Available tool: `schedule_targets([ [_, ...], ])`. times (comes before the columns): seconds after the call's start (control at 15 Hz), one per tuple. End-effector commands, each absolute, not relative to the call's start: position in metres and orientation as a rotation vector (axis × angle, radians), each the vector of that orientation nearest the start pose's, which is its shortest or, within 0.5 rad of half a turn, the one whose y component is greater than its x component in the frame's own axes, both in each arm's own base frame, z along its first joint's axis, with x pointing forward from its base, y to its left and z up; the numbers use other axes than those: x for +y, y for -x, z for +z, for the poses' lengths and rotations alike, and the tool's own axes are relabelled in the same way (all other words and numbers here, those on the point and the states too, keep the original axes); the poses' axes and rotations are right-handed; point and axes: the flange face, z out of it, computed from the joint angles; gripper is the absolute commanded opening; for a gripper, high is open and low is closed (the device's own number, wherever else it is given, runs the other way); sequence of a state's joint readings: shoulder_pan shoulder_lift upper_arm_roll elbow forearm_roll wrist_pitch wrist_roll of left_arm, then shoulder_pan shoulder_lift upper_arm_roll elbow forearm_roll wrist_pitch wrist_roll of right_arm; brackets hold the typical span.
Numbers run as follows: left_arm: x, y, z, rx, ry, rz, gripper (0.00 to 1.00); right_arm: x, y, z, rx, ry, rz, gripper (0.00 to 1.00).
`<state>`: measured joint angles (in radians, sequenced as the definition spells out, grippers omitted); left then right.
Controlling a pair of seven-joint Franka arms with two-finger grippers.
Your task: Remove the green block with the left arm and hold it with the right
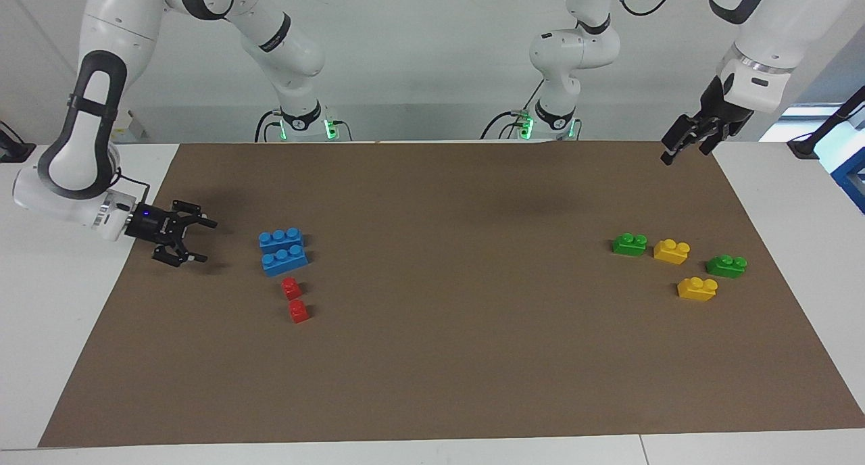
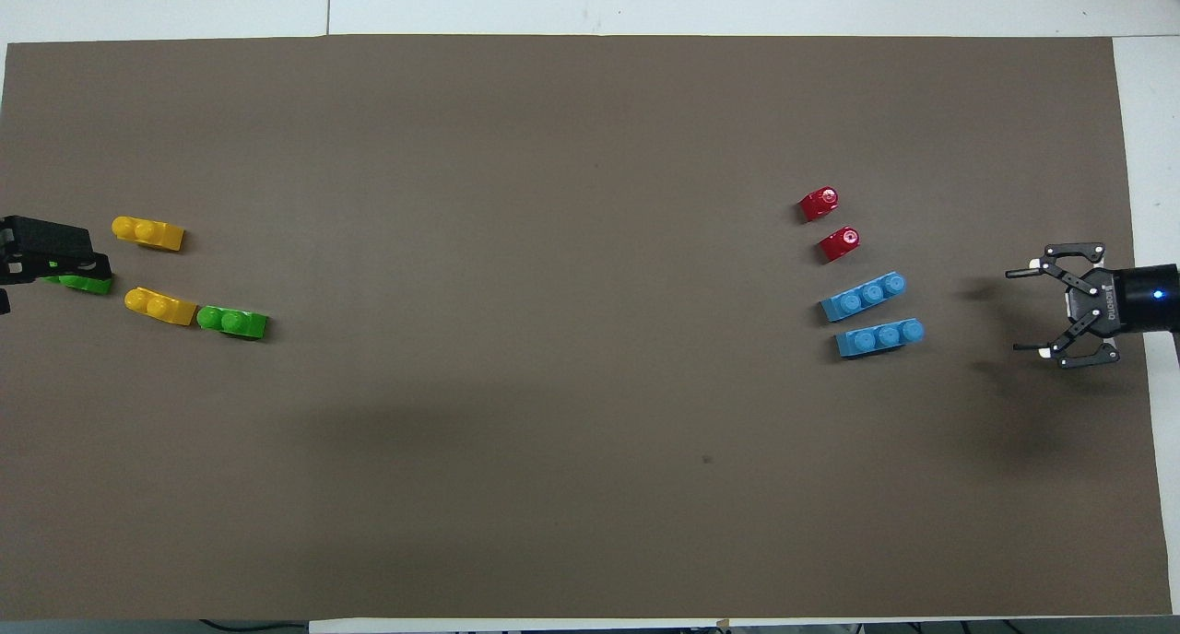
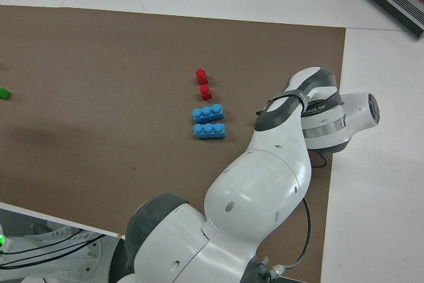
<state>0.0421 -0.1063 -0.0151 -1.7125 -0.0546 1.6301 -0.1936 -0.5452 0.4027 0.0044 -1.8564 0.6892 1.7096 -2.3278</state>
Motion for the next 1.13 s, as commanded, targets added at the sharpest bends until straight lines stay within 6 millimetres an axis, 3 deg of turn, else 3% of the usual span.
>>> schedule_targets([
  [0.0,-0.001,-0.52,0.63,-0.298,3.161,-0.022,1.0,-0.245,-0.545,0.34,-1.563,1.97,-0.616,1.0],
  [0.13,-0.013,-0.521,0.63,-0.265,3.167,-0.026,1.0,-0.233,-0.552,0.391,-1.464,2.166,-0.551,1.0],
  [0.4,-0.015,-0.52,0.63,-0.248,3.155,-0.033,1.0,-0.214,-0.578,0.447,-1.27,2.388,-0.469,1.0],
  [0.6,-0.017,-0.521,0.629,-0.206,3.125,-0.038,1.0,-0.176,-0.602,0.487,-1.078,2.563,-0.356,1.0],
  [0.73,-0.017,-0.525,0.624,-0.181,3.114,-0.025,1.0,-0.138,-0.614,0.518,-0.911,2.681,-0.303,1.0],
  [0.86,-0.016,-0.532,0.616,-0.18,3.109,-0.004,1.0,-0.11,-0.618,0.541,-0.752,2.765,-0.276,1.0],
  [1.06,-0.018,-0.539,0.625,-0.176,3.112,-0.028,1.0,-0.058,-0.614,0.57,-0.549,2.869,-0.244,1.0],
])
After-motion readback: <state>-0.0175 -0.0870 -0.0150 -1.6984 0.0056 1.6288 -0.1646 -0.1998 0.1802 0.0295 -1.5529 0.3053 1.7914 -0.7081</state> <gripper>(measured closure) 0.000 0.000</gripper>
